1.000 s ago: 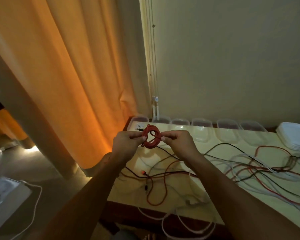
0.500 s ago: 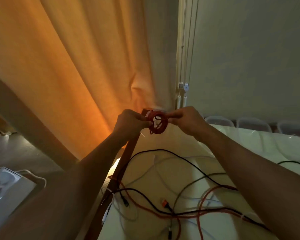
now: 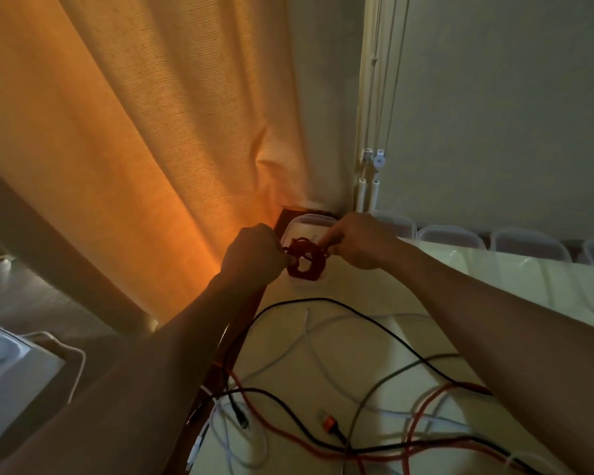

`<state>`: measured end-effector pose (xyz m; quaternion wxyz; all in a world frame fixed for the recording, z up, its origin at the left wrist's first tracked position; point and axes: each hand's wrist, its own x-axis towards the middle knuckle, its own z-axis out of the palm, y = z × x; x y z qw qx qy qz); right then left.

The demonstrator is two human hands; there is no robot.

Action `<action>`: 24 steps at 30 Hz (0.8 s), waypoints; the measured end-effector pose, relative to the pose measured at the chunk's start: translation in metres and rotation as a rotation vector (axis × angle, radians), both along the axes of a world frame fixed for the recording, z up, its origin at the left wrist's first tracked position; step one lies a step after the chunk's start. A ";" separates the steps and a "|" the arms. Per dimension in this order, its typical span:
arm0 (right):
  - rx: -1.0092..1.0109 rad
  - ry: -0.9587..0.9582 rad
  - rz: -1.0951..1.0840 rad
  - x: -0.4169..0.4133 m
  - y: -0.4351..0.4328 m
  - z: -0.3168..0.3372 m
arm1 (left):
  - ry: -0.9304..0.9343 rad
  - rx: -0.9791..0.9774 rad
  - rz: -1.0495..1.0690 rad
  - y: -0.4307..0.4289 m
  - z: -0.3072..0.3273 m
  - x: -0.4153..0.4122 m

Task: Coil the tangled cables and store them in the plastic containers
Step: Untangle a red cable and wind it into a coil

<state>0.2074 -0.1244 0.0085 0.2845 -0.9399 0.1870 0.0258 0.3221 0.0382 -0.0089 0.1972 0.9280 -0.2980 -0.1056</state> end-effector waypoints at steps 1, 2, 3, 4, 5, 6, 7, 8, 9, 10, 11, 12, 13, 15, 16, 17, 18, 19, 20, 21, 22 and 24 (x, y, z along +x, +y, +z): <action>-0.051 0.015 0.011 0.000 0.000 0.000 | -0.048 -0.008 -0.017 -0.001 -0.001 -0.001; -0.102 0.024 0.011 0.001 0.001 -0.001 | -0.087 -0.038 -0.041 -0.001 -0.001 -0.003; -0.150 0.027 0.002 0.001 0.001 -0.002 | -0.114 -0.071 -0.081 -0.001 -0.001 -0.004; -0.192 0.029 -0.009 0.001 0.001 -0.003 | -0.137 -0.088 -0.136 -0.001 -0.001 -0.005; -0.230 0.036 -0.012 0.001 0.001 -0.004 | -0.172 -0.072 -0.197 -0.001 -0.002 -0.004; -0.266 0.050 -0.005 0.002 0.001 -0.006 | -0.221 -0.028 -0.253 0.000 -0.004 -0.004; -0.296 0.068 0.005 0.002 0.001 -0.007 | -0.266 0.027 -0.289 0.000 -0.005 -0.004; -0.312 0.079 0.013 0.003 0.000 -0.007 | -0.301 0.073 -0.305 0.001 -0.007 -0.003; -0.313 0.078 0.019 0.004 -0.001 -0.007 | -0.329 0.109 -0.311 0.003 -0.009 -0.002; -0.305 0.067 0.023 0.006 -0.002 -0.008 | -0.357 0.134 -0.313 0.004 -0.012 -0.003; -0.299 0.051 0.025 0.008 -0.002 -0.009 | -0.385 0.145 -0.315 0.005 -0.014 -0.003; -0.300 0.035 0.029 0.009 -0.002 -0.011 | -0.414 0.148 -0.319 0.005 -0.018 -0.004; -0.312 0.019 0.032 0.011 -0.001 -0.014 | -0.430 0.144 -0.319 0.004 -0.021 -0.005; -0.351 -0.017 0.031 0.012 0.001 -0.022 | -0.430 0.136 -0.311 0.003 -0.027 -0.005; -0.364 -0.035 0.025 0.011 0.001 -0.025 | -0.430 0.137 -0.305 0.001 -0.029 -0.004; -0.371 -0.051 0.018 0.009 0.001 -0.028 | -0.444 0.146 -0.293 0.000 -0.030 -0.003; -0.375 -0.063 0.012 0.009 0.001 -0.029 | -0.470 0.160 -0.274 0.000 -0.030 -0.002; -0.379 -0.071 0.007 0.007 0.001 -0.030 | -0.491 0.175 -0.259 0.000 -0.029 0.000; -0.387 -0.070 0.004 0.007 0.001 -0.030 | -0.491 0.193 -0.257 -0.001 -0.027 0.002; -0.399 -0.063 0.004 0.007 0.001 -0.029 | -0.469 0.213 -0.271 -0.001 -0.025 0.004; -0.414 -0.055 0.003 0.007 0.002 -0.028 | -0.430 0.227 -0.295 -0.001 -0.021 0.006; -0.455 -0.039 -0.012 0.008 0.003 -0.027 | -0.301 0.221 -0.335 0.000 -0.013 0.009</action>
